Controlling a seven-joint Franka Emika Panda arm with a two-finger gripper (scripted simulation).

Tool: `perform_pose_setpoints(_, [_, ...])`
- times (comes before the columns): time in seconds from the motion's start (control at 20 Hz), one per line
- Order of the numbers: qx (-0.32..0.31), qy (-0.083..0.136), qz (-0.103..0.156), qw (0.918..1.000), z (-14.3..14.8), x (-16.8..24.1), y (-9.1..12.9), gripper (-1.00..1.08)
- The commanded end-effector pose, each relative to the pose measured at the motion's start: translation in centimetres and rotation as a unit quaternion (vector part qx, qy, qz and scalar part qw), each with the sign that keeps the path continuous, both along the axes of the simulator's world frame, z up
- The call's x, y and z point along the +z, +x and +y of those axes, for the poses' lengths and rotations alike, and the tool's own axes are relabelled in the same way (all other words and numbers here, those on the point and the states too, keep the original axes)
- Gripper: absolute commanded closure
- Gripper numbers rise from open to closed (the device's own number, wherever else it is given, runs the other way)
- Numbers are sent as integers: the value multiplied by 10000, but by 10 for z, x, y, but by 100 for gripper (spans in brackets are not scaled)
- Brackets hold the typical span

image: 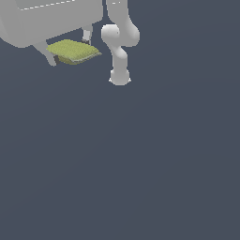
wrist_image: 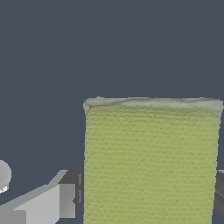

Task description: Pick up the object and move it to a goal position.

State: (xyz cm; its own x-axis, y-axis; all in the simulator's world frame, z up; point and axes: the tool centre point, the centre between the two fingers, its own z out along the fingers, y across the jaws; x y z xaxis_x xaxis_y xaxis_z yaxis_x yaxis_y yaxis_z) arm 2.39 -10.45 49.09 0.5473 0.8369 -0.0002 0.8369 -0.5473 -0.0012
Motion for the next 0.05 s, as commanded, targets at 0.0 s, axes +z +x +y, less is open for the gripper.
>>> perform_pose_setpoints(0.0, [0, -1, -6, 10000, 0, 2, 0, 108])
